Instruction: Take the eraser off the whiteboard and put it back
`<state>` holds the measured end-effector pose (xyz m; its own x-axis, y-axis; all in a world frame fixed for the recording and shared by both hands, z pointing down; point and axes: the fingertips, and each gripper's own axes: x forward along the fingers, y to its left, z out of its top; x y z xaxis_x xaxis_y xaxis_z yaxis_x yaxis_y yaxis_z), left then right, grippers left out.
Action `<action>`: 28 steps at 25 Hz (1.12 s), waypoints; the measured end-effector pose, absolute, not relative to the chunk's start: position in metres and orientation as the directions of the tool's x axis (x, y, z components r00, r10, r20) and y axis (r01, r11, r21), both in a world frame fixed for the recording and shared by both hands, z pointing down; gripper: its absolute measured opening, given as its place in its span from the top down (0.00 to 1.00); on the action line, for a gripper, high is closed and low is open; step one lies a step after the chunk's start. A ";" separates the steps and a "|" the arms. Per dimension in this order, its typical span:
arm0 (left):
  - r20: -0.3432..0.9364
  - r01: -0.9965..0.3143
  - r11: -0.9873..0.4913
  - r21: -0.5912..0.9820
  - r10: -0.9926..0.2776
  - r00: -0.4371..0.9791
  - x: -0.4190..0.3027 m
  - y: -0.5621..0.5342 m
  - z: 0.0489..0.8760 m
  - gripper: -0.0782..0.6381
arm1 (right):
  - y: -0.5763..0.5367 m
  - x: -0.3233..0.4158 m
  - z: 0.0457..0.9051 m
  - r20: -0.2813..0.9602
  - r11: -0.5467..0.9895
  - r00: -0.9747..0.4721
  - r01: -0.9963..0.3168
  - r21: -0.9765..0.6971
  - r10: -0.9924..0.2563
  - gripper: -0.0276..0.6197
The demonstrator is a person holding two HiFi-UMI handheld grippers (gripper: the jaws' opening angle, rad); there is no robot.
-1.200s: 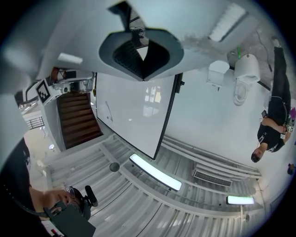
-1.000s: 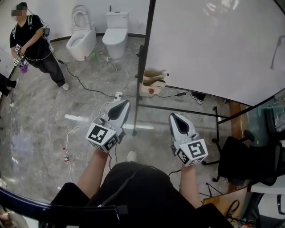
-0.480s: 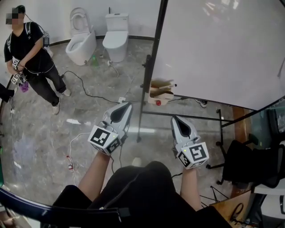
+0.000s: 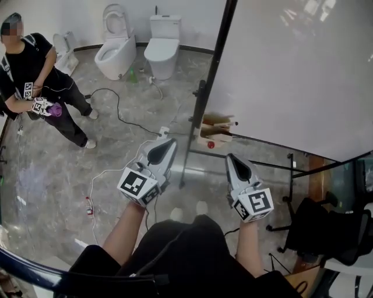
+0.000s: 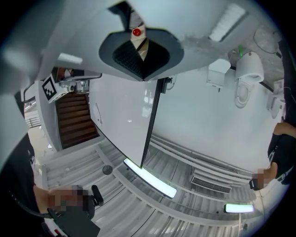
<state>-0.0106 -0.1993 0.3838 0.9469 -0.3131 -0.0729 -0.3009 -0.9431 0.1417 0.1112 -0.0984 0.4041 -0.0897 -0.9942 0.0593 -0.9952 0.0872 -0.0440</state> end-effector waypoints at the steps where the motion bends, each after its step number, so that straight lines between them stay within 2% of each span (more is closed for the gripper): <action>1: -0.071 -0.309 -0.941 0.141 -0.321 0.944 -0.009 -0.200 0.382 0.89 | -0.102 0.115 0.404 0.061 0.097 -0.099 -0.995 -0.034 -0.993 0.94; 14: -0.046 -0.422 -0.899 0.121 -0.429 0.902 0.020 -0.212 0.391 0.89 | -0.134 0.165 0.423 0.104 0.205 -0.201 -0.978 0.033 -0.974 0.93; 16: -0.044 -0.434 -0.892 0.125 -0.442 0.896 0.024 -0.213 0.392 0.89 | -0.138 0.167 0.435 0.137 0.242 -0.234 -0.969 0.048 -0.963 0.83; 21: -0.029 -0.459 -0.878 0.134 -0.466 0.884 0.035 -0.211 0.394 0.89 | -0.152 0.175 0.465 0.226 0.326 -0.295 -0.938 0.115 -0.928 0.66; 28: -0.009 -0.510 -0.852 0.118 -0.515 0.857 0.034 -0.213 0.402 0.89 | -0.174 0.186 0.499 0.320 0.422 -0.359 -0.894 0.154 -0.877 0.54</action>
